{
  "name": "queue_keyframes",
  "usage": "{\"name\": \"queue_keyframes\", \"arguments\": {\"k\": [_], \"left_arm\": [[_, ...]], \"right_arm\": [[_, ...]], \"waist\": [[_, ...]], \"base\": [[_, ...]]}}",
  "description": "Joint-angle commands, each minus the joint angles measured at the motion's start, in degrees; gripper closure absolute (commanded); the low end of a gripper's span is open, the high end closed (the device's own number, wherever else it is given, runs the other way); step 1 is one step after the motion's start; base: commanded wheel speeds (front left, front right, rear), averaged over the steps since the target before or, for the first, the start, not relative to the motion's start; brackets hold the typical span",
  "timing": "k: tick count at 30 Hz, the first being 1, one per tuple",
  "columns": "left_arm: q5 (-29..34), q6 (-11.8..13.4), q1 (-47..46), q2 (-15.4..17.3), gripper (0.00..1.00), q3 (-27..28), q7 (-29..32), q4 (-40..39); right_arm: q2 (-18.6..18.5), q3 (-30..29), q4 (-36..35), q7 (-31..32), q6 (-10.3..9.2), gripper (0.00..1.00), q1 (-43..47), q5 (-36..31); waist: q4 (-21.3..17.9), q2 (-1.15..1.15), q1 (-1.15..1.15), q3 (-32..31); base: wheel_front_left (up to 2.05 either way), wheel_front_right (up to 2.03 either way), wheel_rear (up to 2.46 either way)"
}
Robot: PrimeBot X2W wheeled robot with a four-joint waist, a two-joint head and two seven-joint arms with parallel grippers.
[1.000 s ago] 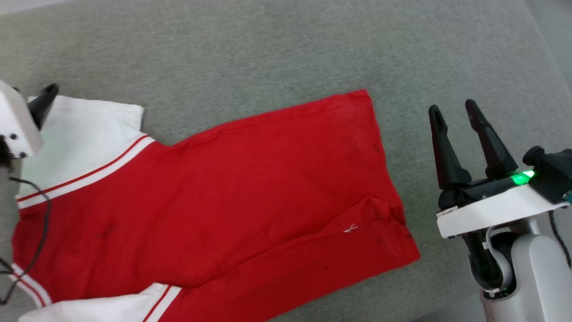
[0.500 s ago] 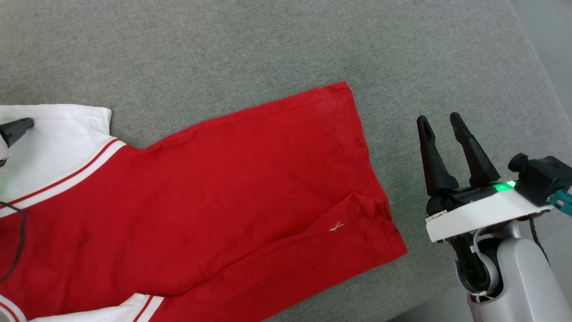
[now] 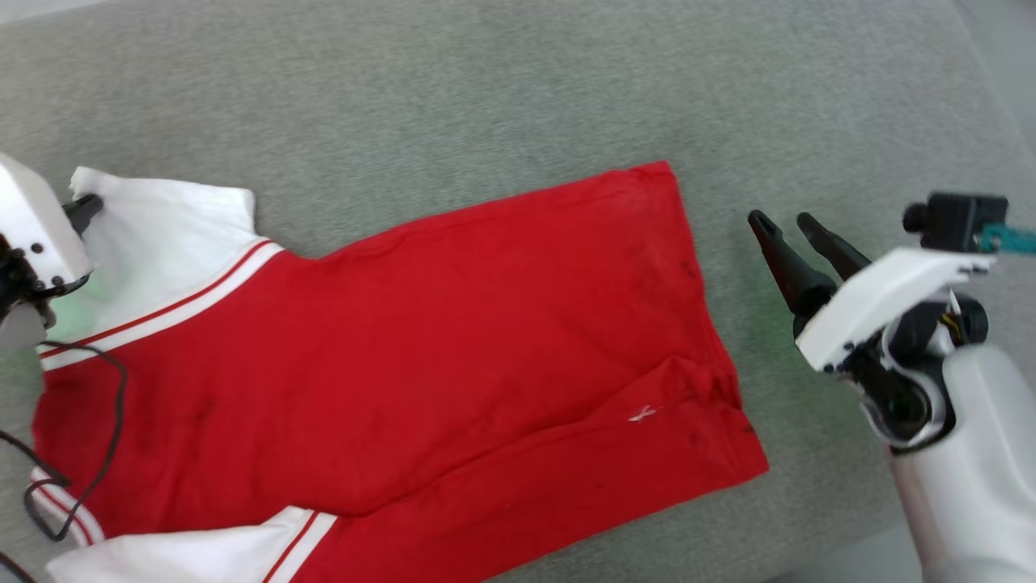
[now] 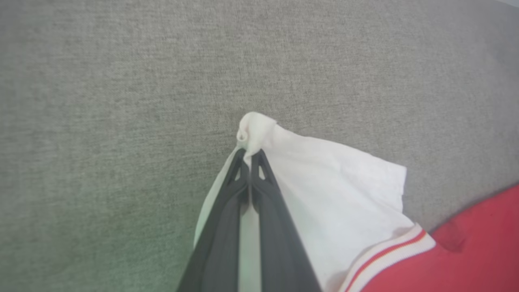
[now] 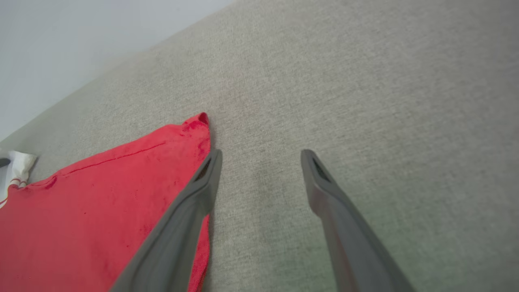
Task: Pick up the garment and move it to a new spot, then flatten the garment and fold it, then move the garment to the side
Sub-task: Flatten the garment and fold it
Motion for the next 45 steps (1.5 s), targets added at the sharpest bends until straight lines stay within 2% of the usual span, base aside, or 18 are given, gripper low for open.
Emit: {"name": "queue_keyframes", "arguments": {"k": [1,7,12,17,18,19,20,25,30,42,45], "left_arm": [[0.6,-0.6,-1.3,-0.7,1.00,-0.5,-0.9,-0.4],[1.8,-1.6,-3.5,-3.0,1.00,-2.8,-2.5,-3.0],[2.3,-2.2,-4.4,-4.3,1.00,-3.8,-3.8,-4.9],[2.6,-3.0,-4.9,-4.9,1.00,-4.5,-4.8,-6.0],[2.7,-3.1,-4.8,-4.9,1.00,-4.6,-4.9,-6.0],[2.9,-3.2,-4.7,-5.0,1.00,-4.7,-5.3,-6.2],[2.9,-3.4,-4.7,-5.1,1.00,-4.8,-5.5,-6.3],[3.1,-3.9,-3.8,-5.2,1.00,-4.5,-7.5,-6.5],[2.5,-4.0,-1.1,-5.3,1.00,-2.9,-11.6,-6.9],[-0.2,-1.7,17.7,-6.1,1.00,2.5,-20.2,-15.2],[-0.6,0.0,24.7,-6.8,1.00,3.6,-22.0,-17.8]], "right_arm": [[-1.1,1.1,2.7,3.6,0.00,0.00,-3.8,1.6],[-3.7,4.7,11.0,14.8,0.00,0.00,-13.4,2.9],[-4.0,6.9,17.1,20.0,0.00,0.00,-19.5,1.8],[-2.9,9.1,24.2,25.6,-0.01,0.00,-21.3,1.8],[-2.7,9.5,25.2,26.4,0.00,0.26,-21.3,1.8],[-2.4,9.7,25.9,27.1,0.00,0.95,-21.5,1.9],[-2.3,9.8,26.6,27.6,0.00,1.00,-21.6,2.2],[-3.6,9.6,26.7,26.6,0.06,1.00,-24.1,2.4],[-6.2,7.9,23.0,22.9,-0.01,1.00,-25.6,2.0],[-8.6,3.2,14.8,20.1,-0.01,1.00,-12.7,1.5],[-8.6,1.9,12.9,19.6,-0.02,1.00,-7.5,1.0]], "waist": [[2.1,0.00,0.00,-0.7],[6.3,0.00,0.00,0.5],[8.9,0.00,0.00,1.8],[10.6,0.00,0.00,2.4],[10.8,0.00,0.00,2.3],[11.0,0.00,0.00,2.3],[11.2,0.00,0.00,2.1],[11.8,0.00,0.00,0.9],[12.3,0.00,0.00,-2.3],[13.5,0.00,0.00,-10.3],[13.9,0.00,0.00,-12.1]], "base": [[0.00,0.00,0.00],[0.00,0.00,0.00],[0.00,0.00,0.00],[0.00,0.00,0.00],[0.00,0.00,0.00],[0.00,0.00,0.00],[0.00,0.00,0.00],[0.00,0.00,0.00],[0.00,0.00,0.00],[0.00,0.00,0.00],[0.00,0.00,0.00]]}}
